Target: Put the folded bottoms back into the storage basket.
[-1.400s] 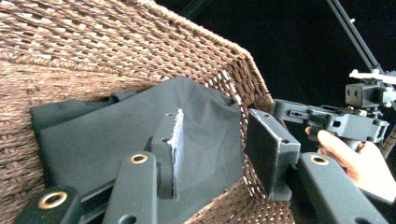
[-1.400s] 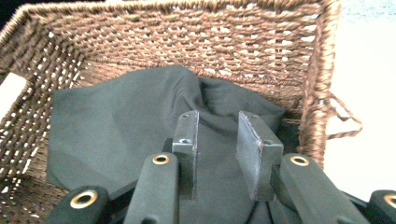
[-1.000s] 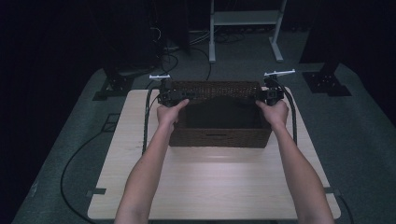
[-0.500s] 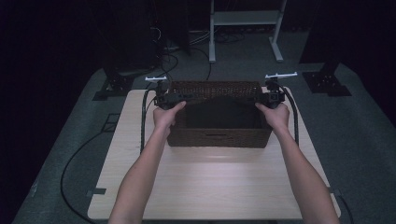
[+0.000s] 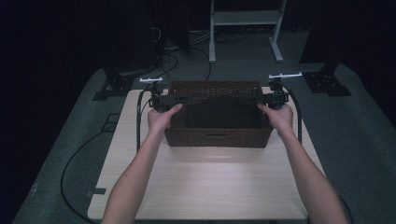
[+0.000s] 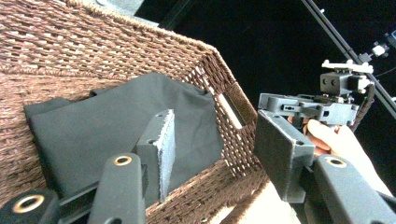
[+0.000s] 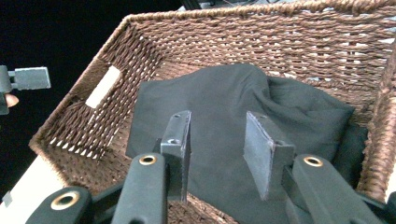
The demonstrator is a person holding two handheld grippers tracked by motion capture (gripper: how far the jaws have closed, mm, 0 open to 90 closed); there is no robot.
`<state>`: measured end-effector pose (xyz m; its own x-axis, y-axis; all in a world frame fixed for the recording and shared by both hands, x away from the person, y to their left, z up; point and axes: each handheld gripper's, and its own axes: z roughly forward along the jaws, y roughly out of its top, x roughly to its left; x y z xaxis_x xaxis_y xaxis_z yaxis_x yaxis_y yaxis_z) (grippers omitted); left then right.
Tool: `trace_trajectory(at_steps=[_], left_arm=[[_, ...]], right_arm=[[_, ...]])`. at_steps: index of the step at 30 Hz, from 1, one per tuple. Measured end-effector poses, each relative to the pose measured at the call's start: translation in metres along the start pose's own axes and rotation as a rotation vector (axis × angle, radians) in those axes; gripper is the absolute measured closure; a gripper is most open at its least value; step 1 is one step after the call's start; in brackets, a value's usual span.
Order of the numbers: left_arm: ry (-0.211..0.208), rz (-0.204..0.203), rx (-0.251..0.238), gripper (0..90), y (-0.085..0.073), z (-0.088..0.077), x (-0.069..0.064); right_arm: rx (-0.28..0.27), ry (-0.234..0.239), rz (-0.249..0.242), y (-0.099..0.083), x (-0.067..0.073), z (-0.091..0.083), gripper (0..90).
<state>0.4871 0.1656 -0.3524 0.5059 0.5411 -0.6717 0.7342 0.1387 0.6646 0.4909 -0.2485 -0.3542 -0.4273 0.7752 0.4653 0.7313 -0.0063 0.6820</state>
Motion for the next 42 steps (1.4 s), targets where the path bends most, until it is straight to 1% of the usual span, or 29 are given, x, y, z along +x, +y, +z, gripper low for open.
trace_trajectory(at_steps=[4, 5, 11, 13, 15, 17, 24, 26, 27, 30, 32, 34, 35, 37, 38, 41, 42], left_arm=[[0.016, 0.032, 0.021, 45.5, -0.001, -0.005, -0.003], [0.018, 0.031, 0.018, 45.3, -0.001, -0.005, -0.004], [0.021, 0.067, 0.033, 43.2, -0.003, -0.009, -0.011], [0.016, 0.073, 0.027, 42.4, -0.004, -0.010, -0.013], [0.004, 0.069, 0.023, 41.7, -0.006, -0.011, -0.015], [0.009, 0.076, 0.031, 41.0, -0.008, -0.012, -0.015], [0.005, 0.078, 0.027, 38.6, -0.014, -0.018, -0.016], [0.014, 0.091, 0.032, 37.7, -0.015, -0.020, -0.017], [0.007, 0.085, 0.031, 37.7, -0.016, -0.021, -0.016], [0.013, 0.091, 0.035, 37.7, -0.019, -0.023, -0.015], [0.009, 0.082, 0.030, 36.9, -0.022, -0.025, -0.012], [0.018, 0.084, 0.036, 36.8, -0.024, -0.027, -0.011], [0.022, 0.092, 0.038, 36.4, -0.025, -0.029, -0.010], [0.011, 0.083, 0.029, 36.1, -0.026, -0.031, -0.010], [0.011, 0.083, 0.031, 35.6, -0.027, -0.032, -0.010], [0.012, 0.089, 0.031, 35.0, -0.029, -0.034, -0.011], [0.008, 0.085, 0.031, 34.4, -0.030, -0.034, -0.011]], right_arm=[[0.002, 0.008, -0.015, 0.000, 0.003, -0.005, 58.3], [0.003, 0.013, -0.020, 0.000, 0.003, -0.006, 57.9], [0.002, 0.017, -0.023, -0.003, 0.003, -0.012, 56.2], [0.000, 0.021, -0.024, -0.005, 0.002, -0.014, 55.7], [0.000, 0.026, -0.025, -0.007, 0.002, -0.016, 55.2], [0.002, 0.031, -0.025, -0.009, 0.001, -0.018, 54.6], [0.013, 0.048, -0.029, -0.016, 0.000, -0.021, 52.4], [0.013, 0.053, -0.032, -0.018, 0.000, -0.022, 51.8], [0.014, 0.056, -0.030, -0.019, 0.001, -0.023, 51.2], [0.017, 0.062, -0.036, -0.022, 0.002, -0.024, 49.3], [0.019, 0.068, -0.044, -0.023, 0.002, -0.024, 47.9], [0.020, 0.071, -0.045, -0.024, 0.002, -0.025, 46.5], [0.022, 0.078, -0.046, -0.025, 0.002, -0.025, 45.2], [0.034, 0.077, -0.051, -0.026, 0.003, -0.025, 43.4], [0.033, 0.077, -0.059, -0.027, 0.003, -0.026, 43.0], [0.029, 0.087, -0.063, -0.029, 0.004, -0.027, 41.4], [0.028, 0.089, -0.064, -0.030, 0.004, -0.028, 40.6]])
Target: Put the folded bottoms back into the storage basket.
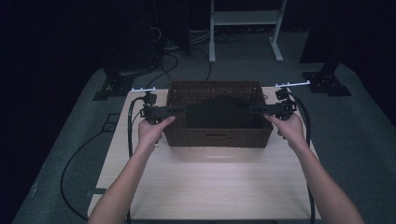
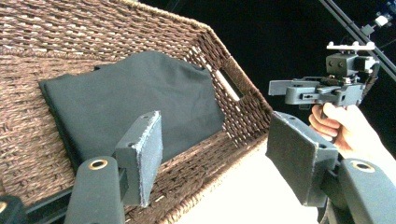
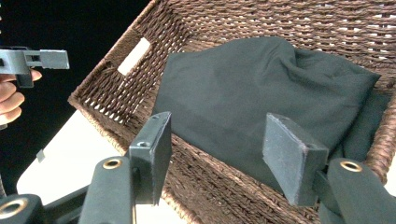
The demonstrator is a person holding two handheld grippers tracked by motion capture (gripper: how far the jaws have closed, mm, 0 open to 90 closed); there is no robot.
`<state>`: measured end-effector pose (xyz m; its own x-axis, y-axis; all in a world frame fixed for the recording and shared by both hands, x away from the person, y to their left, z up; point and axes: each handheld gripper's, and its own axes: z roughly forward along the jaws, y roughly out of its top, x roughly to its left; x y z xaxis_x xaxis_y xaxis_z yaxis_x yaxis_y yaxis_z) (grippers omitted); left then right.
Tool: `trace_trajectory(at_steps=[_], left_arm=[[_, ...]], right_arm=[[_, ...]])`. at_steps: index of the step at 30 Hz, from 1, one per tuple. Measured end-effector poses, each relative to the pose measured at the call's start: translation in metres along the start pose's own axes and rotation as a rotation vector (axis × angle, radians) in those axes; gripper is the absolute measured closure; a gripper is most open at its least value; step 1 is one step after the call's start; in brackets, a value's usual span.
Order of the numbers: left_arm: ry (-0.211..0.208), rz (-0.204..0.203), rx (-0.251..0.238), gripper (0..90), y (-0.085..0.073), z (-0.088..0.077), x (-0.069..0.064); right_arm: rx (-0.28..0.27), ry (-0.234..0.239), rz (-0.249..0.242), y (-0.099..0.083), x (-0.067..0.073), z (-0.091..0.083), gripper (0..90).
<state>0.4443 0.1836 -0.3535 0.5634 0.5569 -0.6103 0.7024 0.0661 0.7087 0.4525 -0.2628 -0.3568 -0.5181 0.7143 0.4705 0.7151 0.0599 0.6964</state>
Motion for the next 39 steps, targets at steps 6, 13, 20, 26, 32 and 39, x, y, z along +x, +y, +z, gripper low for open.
trace_trajectory(at_steps=[6, 13, 20, 26, 32, 39], left_arm=[[-0.012, 0.010, 0.033, 28.5, -0.005, 0.001, -0.002], [-0.017, 0.040, 0.045, 21.7, -0.008, 0.002, -0.009], [-0.039, 0.064, 0.030, 19.0, -0.012, 0.000, -0.018], [-0.040, 0.074, 0.028, 17.2, -0.019, -0.002, -0.017], [-0.036, 0.082, 0.023, 16.3, -0.026, -0.006, -0.017], [-0.041, 0.080, 0.015, 15.3, -0.036, -0.014, -0.014]], right_arm=[[-0.006, 0.010, 0.000, -0.005, 0.000, -0.003, 38.5], [-0.017, 0.022, 0.002, -0.011, 0.000, -0.008, 36.0], [-0.019, 0.039, -0.014, -0.020, 0.002, -0.016, 34.1], [-0.023, 0.055, -0.013, -0.026, 0.003, -0.020, 33.0], [-0.023, 0.070, -0.009, -0.033, 0.003, -0.021, 32.1], [-0.024, 0.085, -0.016, -0.039, 0.005, -0.022, 31.3]])
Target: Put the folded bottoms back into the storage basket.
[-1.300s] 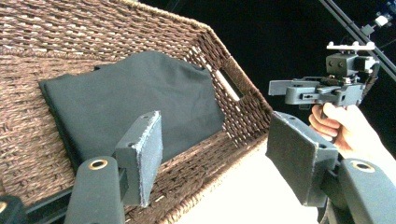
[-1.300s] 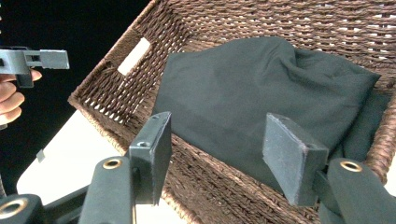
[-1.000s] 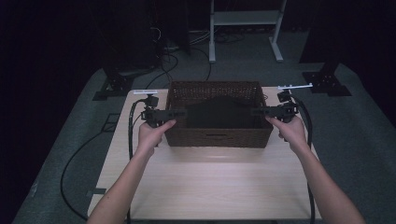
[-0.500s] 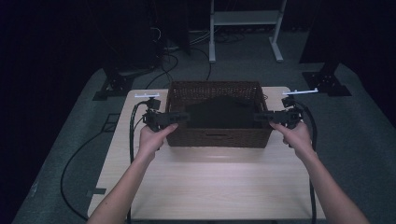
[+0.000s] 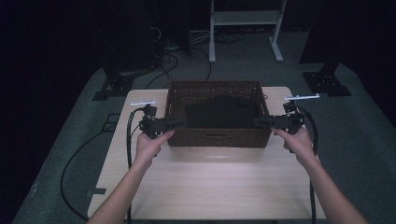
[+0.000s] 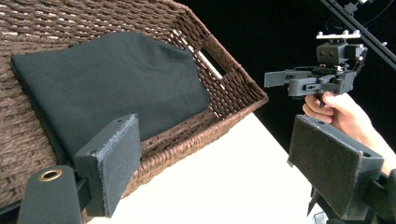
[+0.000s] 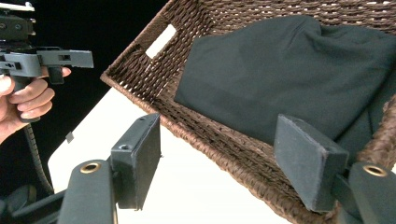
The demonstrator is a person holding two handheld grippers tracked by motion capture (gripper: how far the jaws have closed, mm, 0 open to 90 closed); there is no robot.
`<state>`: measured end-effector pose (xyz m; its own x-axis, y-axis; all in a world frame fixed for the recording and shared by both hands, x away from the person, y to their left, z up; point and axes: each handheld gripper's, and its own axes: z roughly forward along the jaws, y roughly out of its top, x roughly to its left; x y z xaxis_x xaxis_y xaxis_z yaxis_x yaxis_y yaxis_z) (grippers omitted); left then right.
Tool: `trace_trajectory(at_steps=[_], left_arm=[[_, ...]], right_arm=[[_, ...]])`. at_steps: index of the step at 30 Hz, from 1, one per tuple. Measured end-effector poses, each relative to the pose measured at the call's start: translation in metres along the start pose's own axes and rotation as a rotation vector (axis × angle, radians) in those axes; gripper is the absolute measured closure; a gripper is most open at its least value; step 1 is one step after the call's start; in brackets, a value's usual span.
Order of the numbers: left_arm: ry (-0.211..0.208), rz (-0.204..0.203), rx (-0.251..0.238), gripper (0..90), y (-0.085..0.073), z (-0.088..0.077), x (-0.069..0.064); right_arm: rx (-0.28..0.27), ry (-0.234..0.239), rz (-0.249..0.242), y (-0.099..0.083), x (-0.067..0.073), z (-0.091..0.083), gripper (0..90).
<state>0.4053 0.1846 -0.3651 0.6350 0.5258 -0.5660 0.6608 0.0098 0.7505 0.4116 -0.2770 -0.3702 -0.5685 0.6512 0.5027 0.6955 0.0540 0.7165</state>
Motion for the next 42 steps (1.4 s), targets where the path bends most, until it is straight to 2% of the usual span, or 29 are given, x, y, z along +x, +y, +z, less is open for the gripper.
trace_trajectory(at_steps=[5, 7, 15, 22, 26, 30, 42], left_arm=[[0.004, 0.010, 0.004, 15.1, -0.006, -0.004, -0.001], [-0.009, 0.007, -0.004, 15.1, -0.008, -0.005, -0.001], [-0.025, 0.036, 0.010, 12.7, -0.017, -0.008, -0.010], [-0.031, 0.049, 0.004, 11.8, -0.022, -0.010, -0.018], [-0.040, 0.045, 0.009, 11.4, -0.028, -0.012, -0.019], [-0.049, 0.043, 0.002, 11.4, -0.035, -0.015, -0.020], [-0.057, 0.031, -0.017, 11.2, -0.052, -0.025, -0.018]], right_arm=[[-0.004, 0.028, 0.000, -0.004, 0.003, -0.001, 29.4], [-0.001, 0.032, -0.005, -0.006, 0.005, -0.001, 29.2], [0.018, 0.023, -0.032, -0.013, 0.012, -0.001, 27.6], [0.019, 0.033, -0.046, -0.020, 0.015, -0.001, 26.7], [0.018, 0.040, -0.047, -0.025, 0.017, -0.003, 26.4], [0.011, 0.069, -0.035, -0.030, 0.018, -0.005, 26.4], [0.008, 0.073, -0.050, -0.045, 0.021, -0.006, 26.3]])
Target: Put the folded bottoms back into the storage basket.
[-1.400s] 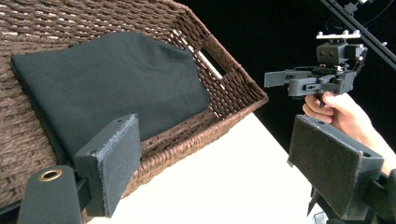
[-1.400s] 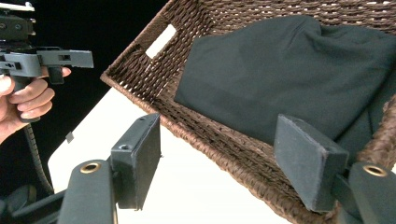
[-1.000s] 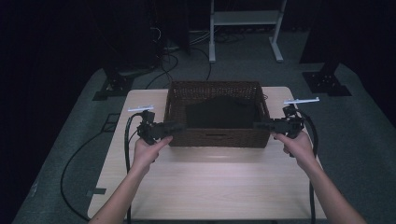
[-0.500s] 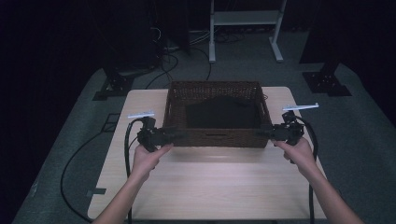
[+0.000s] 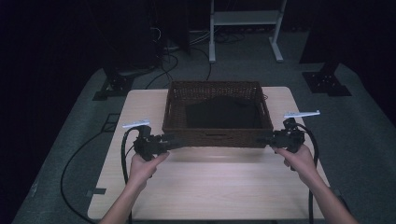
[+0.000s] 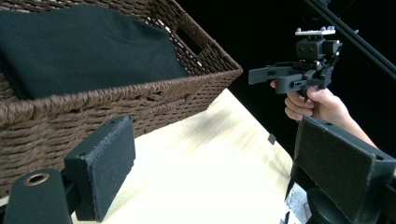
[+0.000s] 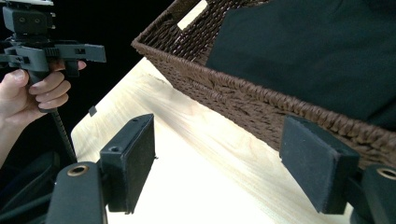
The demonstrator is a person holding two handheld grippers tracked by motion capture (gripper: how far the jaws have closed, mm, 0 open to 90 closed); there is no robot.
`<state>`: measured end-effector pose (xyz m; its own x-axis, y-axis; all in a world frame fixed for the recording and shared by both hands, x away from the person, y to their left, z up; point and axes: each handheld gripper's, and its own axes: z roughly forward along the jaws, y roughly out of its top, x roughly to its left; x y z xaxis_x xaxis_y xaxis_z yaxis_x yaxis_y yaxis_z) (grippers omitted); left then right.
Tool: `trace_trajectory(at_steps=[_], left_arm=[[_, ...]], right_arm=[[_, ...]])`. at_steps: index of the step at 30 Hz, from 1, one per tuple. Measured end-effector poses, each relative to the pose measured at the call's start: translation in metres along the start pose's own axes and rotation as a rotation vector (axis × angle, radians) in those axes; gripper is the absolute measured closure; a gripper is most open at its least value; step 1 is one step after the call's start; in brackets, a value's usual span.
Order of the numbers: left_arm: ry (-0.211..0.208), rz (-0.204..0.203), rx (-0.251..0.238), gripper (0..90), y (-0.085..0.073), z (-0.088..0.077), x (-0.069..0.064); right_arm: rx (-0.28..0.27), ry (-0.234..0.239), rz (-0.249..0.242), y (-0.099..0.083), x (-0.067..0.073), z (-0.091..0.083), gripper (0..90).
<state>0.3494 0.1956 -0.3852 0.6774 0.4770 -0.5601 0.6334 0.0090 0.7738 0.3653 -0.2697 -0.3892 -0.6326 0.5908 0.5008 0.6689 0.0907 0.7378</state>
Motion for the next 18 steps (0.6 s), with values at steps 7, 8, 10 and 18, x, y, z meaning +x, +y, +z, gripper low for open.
trace_trajectory(at_steps=[7, 8, 10, 18], left_arm=[[-0.002, 0.002, -0.009, 11.1, -0.010, -0.003, -0.002], [-0.001, 0.005, -0.005, 11.1, -0.012, -0.004, -0.002], [-0.003, 0.003, -0.007, 11.1, -0.014, -0.005, -0.002], [-0.004, 0.003, -0.014, 11.1, -0.023, -0.007, -0.003]], right_arm=[[-0.013, 0.012, -0.001, -0.010, 0.001, -0.001, 26.3], [-0.013, 0.014, 0.003, -0.011, 0.001, -0.001, 26.3], [-0.015, 0.018, 0.006, -0.015, 0.002, -0.002, 26.3], [-0.006, 0.026, 0.011, -0.027, 0.001, -0.001, 26.3]])
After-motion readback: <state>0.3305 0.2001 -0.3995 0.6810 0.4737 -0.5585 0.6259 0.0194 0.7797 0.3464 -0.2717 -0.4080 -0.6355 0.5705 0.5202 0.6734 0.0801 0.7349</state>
